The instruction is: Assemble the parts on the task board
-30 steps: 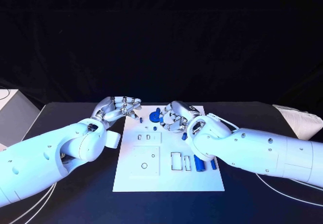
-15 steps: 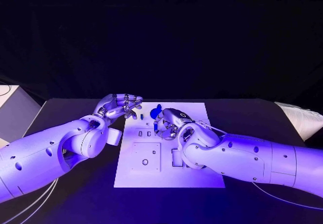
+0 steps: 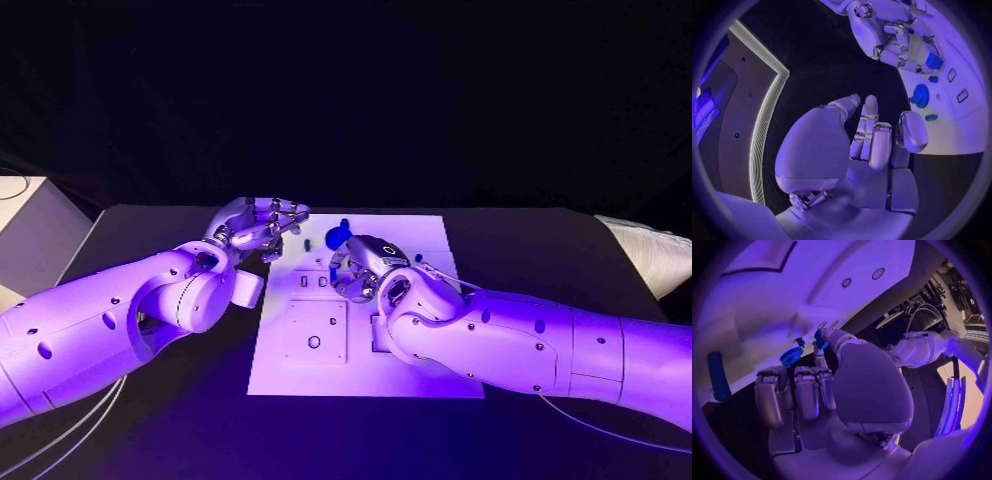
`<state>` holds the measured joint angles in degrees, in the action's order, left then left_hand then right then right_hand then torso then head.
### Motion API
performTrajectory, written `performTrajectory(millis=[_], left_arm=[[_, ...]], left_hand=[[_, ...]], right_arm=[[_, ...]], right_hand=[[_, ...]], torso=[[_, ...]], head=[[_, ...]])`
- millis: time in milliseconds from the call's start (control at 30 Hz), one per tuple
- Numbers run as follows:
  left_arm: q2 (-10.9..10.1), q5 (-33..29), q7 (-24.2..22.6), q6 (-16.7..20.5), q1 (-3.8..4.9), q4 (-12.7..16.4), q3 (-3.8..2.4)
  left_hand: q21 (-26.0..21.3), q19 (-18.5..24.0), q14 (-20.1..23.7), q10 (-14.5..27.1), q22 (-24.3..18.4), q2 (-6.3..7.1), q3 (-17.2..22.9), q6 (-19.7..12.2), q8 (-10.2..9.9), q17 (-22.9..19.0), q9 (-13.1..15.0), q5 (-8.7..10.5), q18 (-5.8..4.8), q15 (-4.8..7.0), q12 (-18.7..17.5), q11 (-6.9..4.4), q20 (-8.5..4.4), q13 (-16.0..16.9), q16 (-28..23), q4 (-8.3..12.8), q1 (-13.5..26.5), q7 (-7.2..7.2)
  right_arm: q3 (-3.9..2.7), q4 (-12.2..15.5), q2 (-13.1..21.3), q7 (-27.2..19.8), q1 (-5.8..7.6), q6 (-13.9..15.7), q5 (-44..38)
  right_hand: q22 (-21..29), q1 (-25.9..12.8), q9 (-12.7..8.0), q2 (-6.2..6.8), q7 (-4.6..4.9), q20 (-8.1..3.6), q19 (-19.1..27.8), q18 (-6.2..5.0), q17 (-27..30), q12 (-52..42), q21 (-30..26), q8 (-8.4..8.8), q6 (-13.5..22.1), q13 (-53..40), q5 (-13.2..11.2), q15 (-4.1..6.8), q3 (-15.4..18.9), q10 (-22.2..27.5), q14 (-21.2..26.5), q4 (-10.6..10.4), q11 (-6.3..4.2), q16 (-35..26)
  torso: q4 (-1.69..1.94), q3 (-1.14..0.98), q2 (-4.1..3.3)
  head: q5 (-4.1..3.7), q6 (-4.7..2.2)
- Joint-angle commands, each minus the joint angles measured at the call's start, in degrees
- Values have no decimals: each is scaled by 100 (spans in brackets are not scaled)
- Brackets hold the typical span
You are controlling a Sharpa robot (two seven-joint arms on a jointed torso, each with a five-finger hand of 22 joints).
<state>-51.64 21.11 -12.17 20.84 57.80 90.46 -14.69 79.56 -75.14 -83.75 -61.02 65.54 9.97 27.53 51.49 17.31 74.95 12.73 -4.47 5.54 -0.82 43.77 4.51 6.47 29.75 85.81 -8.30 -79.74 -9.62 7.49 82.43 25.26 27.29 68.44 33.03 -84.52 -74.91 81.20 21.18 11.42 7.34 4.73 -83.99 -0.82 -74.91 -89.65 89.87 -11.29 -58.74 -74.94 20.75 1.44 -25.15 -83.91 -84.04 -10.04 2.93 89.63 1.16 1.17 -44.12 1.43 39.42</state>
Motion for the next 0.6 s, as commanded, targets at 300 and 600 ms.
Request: performTrajectory(millis=[300, 600], left_arm=[[-4, 238, 145, -159, 2, 39, -2], [-7, 285, 191, -210, 2, 44, -2]], left_hand=[[87, -92, -235, 75, 152, 0, 43, -43, 50, 670, 12, -3, -80, -5, 122, 12, 6, 72, 58, -17, 43, -5], [107, -115, -253, 82, 192, 1, 45, -47, 55, 705, 13, -3, -88, -5, 142, 12, 6, 83, 74, -20, 46, -6]], right_arm=[[2, -95, -82, 98, -89, 45, -214], [3, -204, -126, 103, -117, 55, -301]], right_hand=[[-1509, -57, 122, -20, -1, -23, -601, 82, -1509, -17, 13, -45, -2, -1489, 22, -7, -31, -592, -596, 10, -24, 37], [-1509, -87, 124, -3, 0, -19, -601, 82, -1509, -15, 13, -48, 6, -1486, 22, -10, -29, -589, -596, 7, -22, 37]], torso=[[4, -4, -4], [1, -2, -2]], head=[[12, 32], [22, 39]])
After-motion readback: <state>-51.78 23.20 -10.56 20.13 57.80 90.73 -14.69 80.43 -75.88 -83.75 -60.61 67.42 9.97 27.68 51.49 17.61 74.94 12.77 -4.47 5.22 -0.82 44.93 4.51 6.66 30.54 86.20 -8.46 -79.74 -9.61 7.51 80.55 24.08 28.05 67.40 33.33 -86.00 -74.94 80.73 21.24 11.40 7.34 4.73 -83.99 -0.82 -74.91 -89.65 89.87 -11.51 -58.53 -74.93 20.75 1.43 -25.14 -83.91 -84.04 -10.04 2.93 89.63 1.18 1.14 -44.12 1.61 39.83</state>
